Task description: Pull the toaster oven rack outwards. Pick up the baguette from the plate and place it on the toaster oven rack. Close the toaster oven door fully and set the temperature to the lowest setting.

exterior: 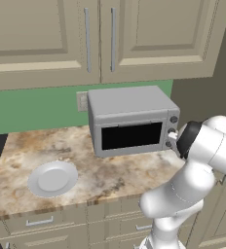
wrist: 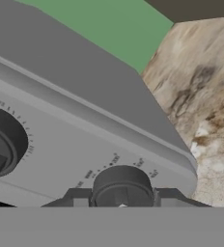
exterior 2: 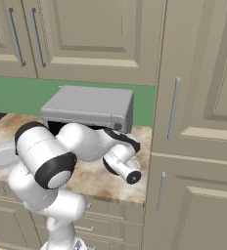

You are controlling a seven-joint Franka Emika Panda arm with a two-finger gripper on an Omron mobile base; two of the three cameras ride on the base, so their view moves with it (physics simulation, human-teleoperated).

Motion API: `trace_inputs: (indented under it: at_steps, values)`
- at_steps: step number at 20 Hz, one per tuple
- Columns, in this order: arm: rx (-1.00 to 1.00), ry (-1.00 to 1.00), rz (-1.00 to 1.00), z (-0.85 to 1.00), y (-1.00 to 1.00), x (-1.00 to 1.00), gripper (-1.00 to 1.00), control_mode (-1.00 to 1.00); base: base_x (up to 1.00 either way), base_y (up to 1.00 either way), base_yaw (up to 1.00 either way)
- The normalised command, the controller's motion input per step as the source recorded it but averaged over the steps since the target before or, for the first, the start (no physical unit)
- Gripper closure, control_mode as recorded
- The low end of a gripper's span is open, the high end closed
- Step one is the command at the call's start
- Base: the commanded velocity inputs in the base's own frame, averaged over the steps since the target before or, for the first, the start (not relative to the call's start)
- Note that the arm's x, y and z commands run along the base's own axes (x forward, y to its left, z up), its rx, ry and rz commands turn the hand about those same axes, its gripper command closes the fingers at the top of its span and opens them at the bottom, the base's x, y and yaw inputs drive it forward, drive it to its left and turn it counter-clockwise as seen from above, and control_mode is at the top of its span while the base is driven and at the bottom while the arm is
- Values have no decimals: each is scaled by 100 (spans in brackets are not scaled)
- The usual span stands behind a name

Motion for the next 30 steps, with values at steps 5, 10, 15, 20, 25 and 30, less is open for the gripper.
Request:
trace_inputs:
  at_steps: [5, 10, 15, 20, 25, 30]
  values:
    - [0, 0, 0, 0, 0, 0, 100, -100, 0, 0, 0]
    - [-2, -5, 0, 0, 0, 0, 100, -100, 0, 0, 0]
    - [-13, -9, 0, 0, 0, -1, 100, -100, 0, 0, 0]
    - [-19, -7, 0, 0, 0, -2, 100, -100, 0, 0, 0]
    - [-17, -2, 0, 0, 0, 0, 100, -100, 0, 0, 0]
    - [-13, -2, 0, 0, -1, 0, 100, -100, 0, 0, 0]
